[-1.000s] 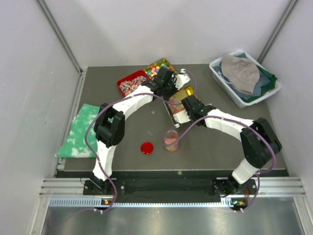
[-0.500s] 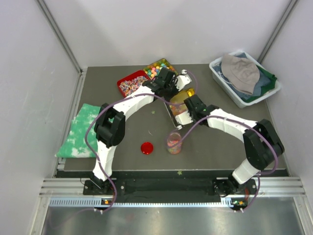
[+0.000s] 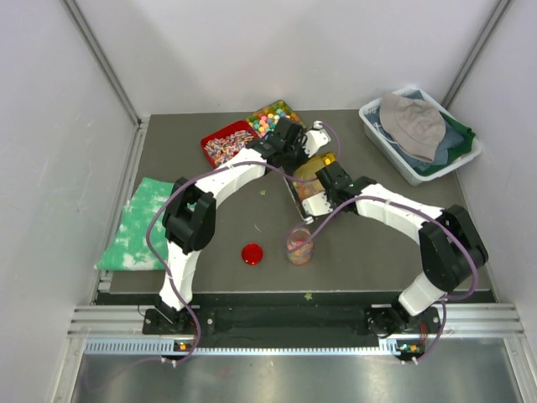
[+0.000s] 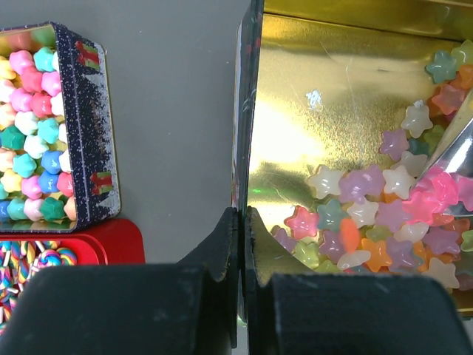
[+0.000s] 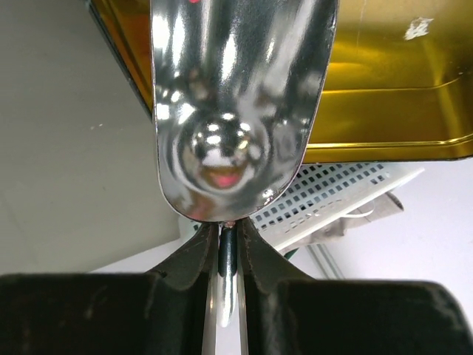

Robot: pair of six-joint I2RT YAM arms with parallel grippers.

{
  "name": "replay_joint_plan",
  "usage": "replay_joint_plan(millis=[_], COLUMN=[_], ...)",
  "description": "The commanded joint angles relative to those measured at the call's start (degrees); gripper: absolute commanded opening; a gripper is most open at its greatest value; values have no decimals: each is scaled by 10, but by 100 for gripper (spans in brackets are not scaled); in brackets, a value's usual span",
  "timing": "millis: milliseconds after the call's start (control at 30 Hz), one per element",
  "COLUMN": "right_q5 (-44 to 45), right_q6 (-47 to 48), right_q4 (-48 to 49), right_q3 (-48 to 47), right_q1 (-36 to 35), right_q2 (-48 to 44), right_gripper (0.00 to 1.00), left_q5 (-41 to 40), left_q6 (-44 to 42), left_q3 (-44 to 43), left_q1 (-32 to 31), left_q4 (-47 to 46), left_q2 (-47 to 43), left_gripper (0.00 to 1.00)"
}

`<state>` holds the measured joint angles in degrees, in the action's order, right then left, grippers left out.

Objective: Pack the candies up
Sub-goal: Scoop the fake candies from the storage box.

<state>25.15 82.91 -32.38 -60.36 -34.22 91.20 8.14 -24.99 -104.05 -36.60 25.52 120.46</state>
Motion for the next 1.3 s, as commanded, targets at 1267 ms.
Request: replay_joint_plan(millis=[1267], right_q5=[-88], right_q6=[-412], right_q4=[-110], right_q3=[-183], right_q1=[-36], right_q2=[164], right_gripper=[0], left_q5=[-19], left_q6=[63], left_q3=[-13], left_q1=[-1], left_q4=[-57], left_q2=[-42], left_gripper=[0])
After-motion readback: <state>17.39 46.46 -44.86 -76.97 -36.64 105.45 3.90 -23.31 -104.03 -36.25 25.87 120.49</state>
